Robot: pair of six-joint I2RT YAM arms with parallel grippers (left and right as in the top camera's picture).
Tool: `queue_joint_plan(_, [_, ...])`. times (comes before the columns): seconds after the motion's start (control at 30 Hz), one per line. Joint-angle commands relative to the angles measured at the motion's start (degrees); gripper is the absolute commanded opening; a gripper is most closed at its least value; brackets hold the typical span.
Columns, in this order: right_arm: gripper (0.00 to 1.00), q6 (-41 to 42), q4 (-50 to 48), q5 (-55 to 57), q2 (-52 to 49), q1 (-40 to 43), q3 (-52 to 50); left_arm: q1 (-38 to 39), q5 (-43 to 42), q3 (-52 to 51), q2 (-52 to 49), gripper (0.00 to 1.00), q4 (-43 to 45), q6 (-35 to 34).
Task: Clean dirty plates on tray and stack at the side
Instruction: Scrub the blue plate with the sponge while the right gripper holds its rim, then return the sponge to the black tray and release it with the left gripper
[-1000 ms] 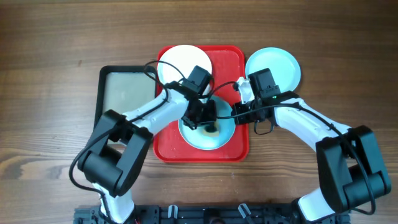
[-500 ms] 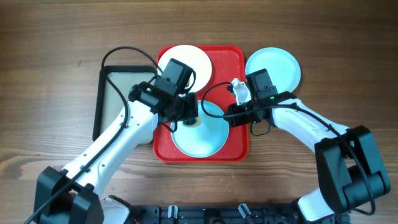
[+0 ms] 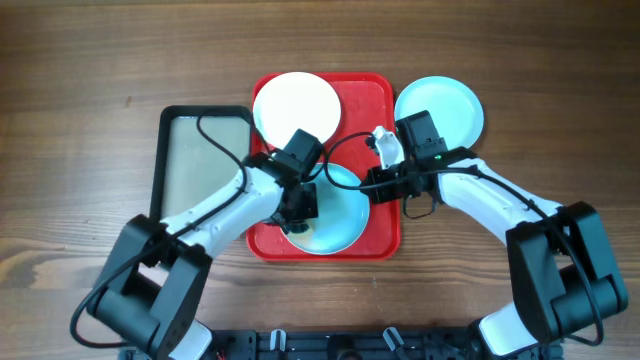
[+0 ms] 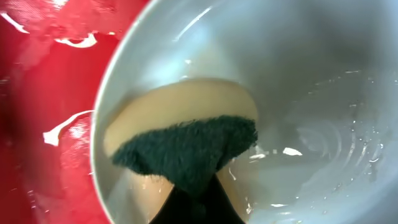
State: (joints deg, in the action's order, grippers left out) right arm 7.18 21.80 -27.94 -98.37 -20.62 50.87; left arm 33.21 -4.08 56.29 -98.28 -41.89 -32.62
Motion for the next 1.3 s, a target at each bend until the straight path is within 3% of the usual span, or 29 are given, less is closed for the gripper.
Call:
queue_joint_plan(0.0, [0.04,-1.05,-0.09,-1.75,-0.20,-0.20,1.36,2.45,-1.51,-0.52,-4.52,0.04,1.27,-3.02])
queue_joint_plan(0.2, [0.04,-1.03,-0.15,-1.75,-0.20,-0.20,1.36,1.49,-28.00,-0.24,-3.98,0.04,13.11,0.50])
queue_joint_plan(0.27, [0.04,-1.07,-0.11,-1.75,-0.20,-0.20,1.36,-1.60,-30.38,1.40,-0.63,0.04,13.86,0.90])
queue_joint_plan(0.47, [0.04,-1.07,-0.13,-1.75,-0.20,-0.20,1.36,-13.35,-25.24,1.81,12.24,0.04,10.29,4.15])
queue_joint_plan(0.67, [0.04,-1.05,-0.13,-1.73,-0.20,-0.20,1.36,-24.92,8.07,1.79,16.70,0.04,-2.67,13.64])
queue_joint_plan(0.7, [0.04,-1.05,-0.13,-1.73,-0.20,-0.20,1.36,-27.17,10.40,1.79,16.37,0.04,-3.67,15.56])
queue_joint_plan(0.9, [0.04,-1.01,-0.13,-1.70,-0.20,-0.20,1.36,-39.26,10.56,1.79,12.04,0.04,-3.08,22.23])
queue_joint_plan(1.27, [0.04,-0.98,-0.11,-1.53,-0.20,-0.20,1.36,-40.22,10.67,1.38,5.11,0.05,-2.84,22.40])
